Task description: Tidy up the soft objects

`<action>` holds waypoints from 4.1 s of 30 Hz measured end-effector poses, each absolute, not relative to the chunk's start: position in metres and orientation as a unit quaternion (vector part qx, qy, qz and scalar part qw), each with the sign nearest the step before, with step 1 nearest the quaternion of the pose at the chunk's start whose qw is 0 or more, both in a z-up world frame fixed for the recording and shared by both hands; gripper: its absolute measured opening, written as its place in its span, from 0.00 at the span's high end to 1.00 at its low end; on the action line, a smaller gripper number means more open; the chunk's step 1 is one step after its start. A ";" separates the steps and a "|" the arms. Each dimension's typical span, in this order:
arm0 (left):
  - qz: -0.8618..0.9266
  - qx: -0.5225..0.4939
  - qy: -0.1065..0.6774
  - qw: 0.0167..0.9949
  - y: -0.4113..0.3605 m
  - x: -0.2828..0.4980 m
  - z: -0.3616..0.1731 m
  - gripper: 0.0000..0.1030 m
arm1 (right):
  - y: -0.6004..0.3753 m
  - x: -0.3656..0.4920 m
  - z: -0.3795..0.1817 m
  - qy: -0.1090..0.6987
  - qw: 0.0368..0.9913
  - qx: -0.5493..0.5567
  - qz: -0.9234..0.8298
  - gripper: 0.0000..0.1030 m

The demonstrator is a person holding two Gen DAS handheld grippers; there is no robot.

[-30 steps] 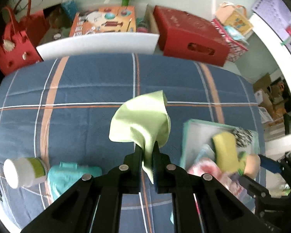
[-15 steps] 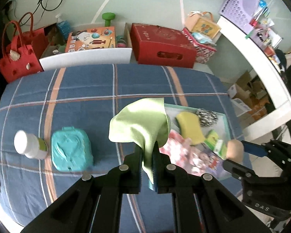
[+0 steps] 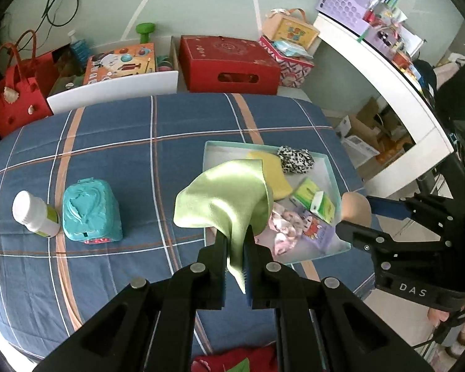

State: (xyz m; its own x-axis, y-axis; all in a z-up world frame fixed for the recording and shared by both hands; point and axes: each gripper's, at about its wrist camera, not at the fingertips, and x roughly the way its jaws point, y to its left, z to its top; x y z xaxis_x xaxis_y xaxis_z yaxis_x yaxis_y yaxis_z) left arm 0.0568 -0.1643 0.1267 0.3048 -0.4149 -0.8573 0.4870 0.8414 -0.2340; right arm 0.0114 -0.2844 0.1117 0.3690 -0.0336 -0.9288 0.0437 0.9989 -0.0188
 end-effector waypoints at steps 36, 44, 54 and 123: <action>-0.287 0.053 0.626 0.723 -0.232 0.066 -0.014 0.91 | -0.359 0.023 -0.022 0.645 0.759 0.067 -0.059 0.47; -0.288 0.060 0.636 0.713 -0.245 0.066 -0.031 0.91 | -0.368 0.027 -0.041 0.655 0.750 0.063 -0.065 0.47; -0.290 0.042 0.643 0.707 -0.252 0.072 -0.043 0.91 | -0.376 0.036 -0.058 0.660 0.746 0.059 -0.063 0.47; -0.124 0.049 0.543 0.829 -0.098 0.062 0.024 0.09 | -0.272 0.013 0.010 0.572 0.815 0.066 -0.065 0.00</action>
State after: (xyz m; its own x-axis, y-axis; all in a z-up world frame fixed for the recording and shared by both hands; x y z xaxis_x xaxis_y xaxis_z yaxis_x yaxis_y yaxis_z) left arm 0.0622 -0.0981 0.0243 0.3803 -0.1525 -0.9122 0.2582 0.9646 -0.0536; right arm 0.0130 -0.2722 0.0104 0.3384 -0.0300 -0.9405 0.1813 0.9828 0.0339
